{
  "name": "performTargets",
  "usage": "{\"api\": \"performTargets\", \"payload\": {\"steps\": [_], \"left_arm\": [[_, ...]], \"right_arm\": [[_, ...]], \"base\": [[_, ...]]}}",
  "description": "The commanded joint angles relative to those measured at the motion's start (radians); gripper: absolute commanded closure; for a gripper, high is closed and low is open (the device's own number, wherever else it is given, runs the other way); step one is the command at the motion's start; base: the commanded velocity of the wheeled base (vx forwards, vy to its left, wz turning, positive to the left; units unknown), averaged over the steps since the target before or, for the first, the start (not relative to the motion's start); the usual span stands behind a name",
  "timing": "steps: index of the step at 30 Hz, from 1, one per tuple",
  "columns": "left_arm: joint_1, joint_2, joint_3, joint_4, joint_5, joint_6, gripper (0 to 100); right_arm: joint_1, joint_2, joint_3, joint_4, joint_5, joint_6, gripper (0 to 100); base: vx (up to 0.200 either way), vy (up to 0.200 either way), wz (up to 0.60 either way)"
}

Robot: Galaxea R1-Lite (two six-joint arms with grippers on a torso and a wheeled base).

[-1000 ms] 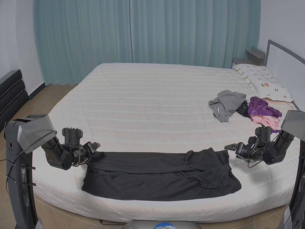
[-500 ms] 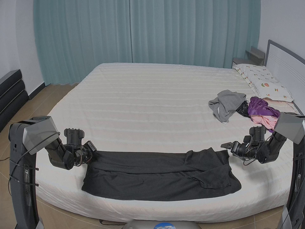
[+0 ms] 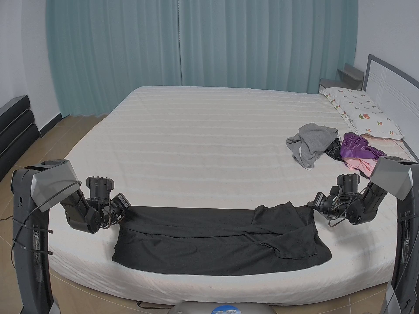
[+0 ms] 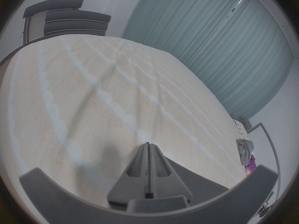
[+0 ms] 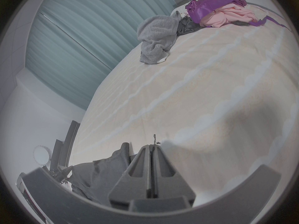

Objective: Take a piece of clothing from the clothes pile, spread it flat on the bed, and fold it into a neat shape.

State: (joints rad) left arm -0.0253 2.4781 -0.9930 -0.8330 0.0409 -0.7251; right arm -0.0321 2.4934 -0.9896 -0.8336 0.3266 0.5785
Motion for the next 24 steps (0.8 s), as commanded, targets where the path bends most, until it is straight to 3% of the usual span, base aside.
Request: {"api": "performTargets", "payload": {"steps": [1, 18, 19, 20, 21, 24], "left_arm": [[-0.001, 0.001, 0.002, 0.0, 0.001, 0.0, 100], [-0.001, 0.002, -0.001, 0.0, 0.021, 0.0, 100], [-0.001, 0.002, 0.004, -0.002, 0.021, 0.0, 0], [-0.001, 0.002, 0.004, -0.002, 0.021, 0.0, 0], [-0.001, 0.001, 0.005, -0.002, 0.021, -0.002, 0], [-0.001, -0.002, 0.007, 0.0, 0.021, -0.002, 0]], "right_arm": [[-0.011, -0.011, -0.008, -0.001, -0.018, 0.012, 100], [-0.022, -0.004, -0.021, -0.002, -0.024, 0.026, 100], [-0.022, -0.004, -0.02, -0.001, -0.024, 0.026, 100], [-0.022, -0.004, -0.02, -0.001, -0.024, 0.026, 100], [-0.02, -0.005, -0.018, -0.001, -0.024, 0.026, 0], [-0.02, -0.011, -0.014, -0.001, -0.023, 0.027, 0]], "base": [[0.0, 0.0, 0.0], [0.0, 0.0, 0.0], [0.0, 0.0, 0.0], [0.0, 0.0, 0.0], [0.0, 0.0, 0.0], [0.0, 0.0, 0.0]]}}
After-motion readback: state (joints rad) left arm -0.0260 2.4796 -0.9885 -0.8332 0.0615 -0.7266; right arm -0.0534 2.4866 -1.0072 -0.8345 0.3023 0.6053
